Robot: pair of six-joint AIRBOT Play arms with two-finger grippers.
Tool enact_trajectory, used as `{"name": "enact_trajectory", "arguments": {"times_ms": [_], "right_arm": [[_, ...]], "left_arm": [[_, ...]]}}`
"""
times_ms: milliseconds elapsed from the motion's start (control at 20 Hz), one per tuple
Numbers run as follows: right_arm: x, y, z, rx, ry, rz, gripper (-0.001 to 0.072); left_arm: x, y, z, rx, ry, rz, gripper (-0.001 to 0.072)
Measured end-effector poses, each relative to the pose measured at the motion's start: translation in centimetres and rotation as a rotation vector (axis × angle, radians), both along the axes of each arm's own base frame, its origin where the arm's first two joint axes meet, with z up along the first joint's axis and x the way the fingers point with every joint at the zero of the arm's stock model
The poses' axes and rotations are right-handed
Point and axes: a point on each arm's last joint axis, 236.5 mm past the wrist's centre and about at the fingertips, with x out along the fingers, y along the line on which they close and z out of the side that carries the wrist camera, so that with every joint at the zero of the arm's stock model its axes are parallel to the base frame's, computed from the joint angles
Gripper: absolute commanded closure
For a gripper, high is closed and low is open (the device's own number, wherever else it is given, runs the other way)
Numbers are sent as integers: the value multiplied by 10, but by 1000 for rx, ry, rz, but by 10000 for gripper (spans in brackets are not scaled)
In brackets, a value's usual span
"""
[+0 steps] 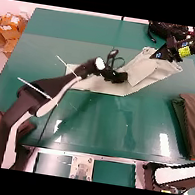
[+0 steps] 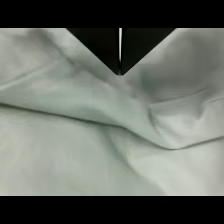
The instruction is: Fold the shirts.
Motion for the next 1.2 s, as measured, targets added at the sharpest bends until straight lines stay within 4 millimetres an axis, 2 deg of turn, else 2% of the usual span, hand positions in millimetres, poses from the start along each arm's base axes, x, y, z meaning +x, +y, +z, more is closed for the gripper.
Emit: {"name": "enact_trajectory", "arguments": {"times_ms": [150, 250, 350, 450, 600, 650, 700, 750, 850, 900, 950, 1050, 1100, 1200], "right_arm": [[6, 9, 2, 4, -26, -9, 694], [11, 27, 6, 19, -43, -10, 694], [15, 54, 5, 34, -57, 1, 694], [19, 95, -3, 55, -63, 30, 694], [20, 179, -38, 87, -41, 86, 693], [19, 209, -53, 101, -36, 99, 591], [17, 243, -71, 117, -32, 108, 309], [15, 275, -86, 139, -37, 111, 177], [8, 331, -111, 180, -57, 103, 177], [8, 345, -117, 191, -72, 94, 177], [12, 351, -119, 196, -92, 78, 177], [26, 338, -121, 183, -106, 50, 177], [34, 320, -120, 169, -96, 35, 177], [53, 272, -122, 135, -53, -3, 177]], "left_arm": [[3, 42, 27, 17, 39, -87, 683], [13, 90, 52, 48, 31, -111, 683], [23, 140, 74, 85, 19, -104, 682], [31, 191, 101, 105, -3, -74, 683], [42, 259, 129, 136, -37, -7, 682], [41, 274, 138, 138, -45, 4, 683], [42, 290, 144, 138, -52, 21, 683], [43, 305, 146, 146, -50, 35, 682], [42, 327, 147, 158, -48, 54, 683], [40, 332, 148, 156, -45, 50, 682], [39, 336, 145, 158, -37, 48, 682], [36, 346, 141, 167, -26, 50, 683], [35, 346, 140, 167, -23, 44, 683], [33, 348, 139, 168, -18, 40, 682]]}}
